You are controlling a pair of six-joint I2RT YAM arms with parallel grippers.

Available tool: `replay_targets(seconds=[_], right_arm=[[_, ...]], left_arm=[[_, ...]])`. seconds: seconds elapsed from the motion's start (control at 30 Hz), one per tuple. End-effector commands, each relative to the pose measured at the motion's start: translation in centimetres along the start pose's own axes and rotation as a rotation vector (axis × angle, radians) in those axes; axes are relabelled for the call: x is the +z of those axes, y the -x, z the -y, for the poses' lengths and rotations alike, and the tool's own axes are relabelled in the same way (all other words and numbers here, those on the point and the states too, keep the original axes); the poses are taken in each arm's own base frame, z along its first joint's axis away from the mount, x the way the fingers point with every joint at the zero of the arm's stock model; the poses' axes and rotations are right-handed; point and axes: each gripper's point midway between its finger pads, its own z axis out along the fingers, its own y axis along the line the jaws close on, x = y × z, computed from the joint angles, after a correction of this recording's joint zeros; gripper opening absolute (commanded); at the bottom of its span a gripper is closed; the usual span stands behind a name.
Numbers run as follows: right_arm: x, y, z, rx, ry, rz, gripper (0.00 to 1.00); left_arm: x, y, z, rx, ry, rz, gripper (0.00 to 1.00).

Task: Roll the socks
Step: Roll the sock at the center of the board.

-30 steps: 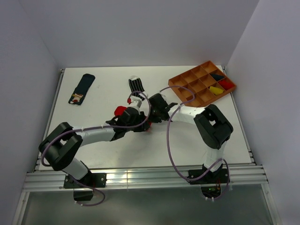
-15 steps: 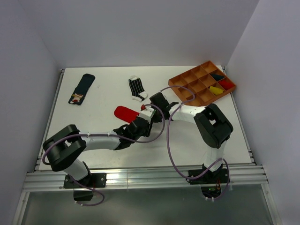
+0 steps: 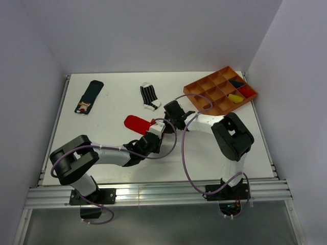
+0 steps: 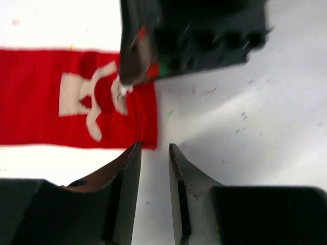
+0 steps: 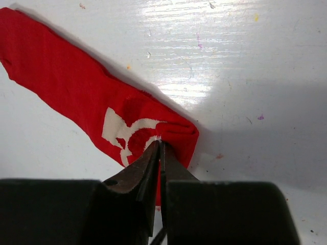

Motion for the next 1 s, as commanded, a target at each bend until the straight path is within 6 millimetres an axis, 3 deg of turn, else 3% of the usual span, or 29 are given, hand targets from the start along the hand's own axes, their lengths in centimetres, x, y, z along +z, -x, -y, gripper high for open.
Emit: replay_targets(seconds=[0.0,0.23,0.53,0.73,0.97], right_arm=[[1.1,-2.5,3.6,0.009,-0.109,-0.078,0.10],[1.1,-2.5,3.6,0.015,-0.101,-0.084,0.10],[1.2,-2.6,3.6,0.023,-0.090,-0.094,0.10],[1.0,-2.6,3.5,0.022,-0.083,-0.098,0.10],[1.0,-2.6,3.8,0.029,-0.084,-0.105,0.10]], left_arm=[[-0.5,1.1,0.0,-0.069,0.007,0.057,0.34],[0.2,1.3,0.3,-0.034,-0.003,0.065,0.34],[0.2,3.4,1.1,0.008,-0.028,0.109,0.34],[0.8,2.1,1.0,-0.020,-0.030,0.068,0.33],[1.5,0.5,-0.8,-0.070,0.031,-0.002,0.33]])
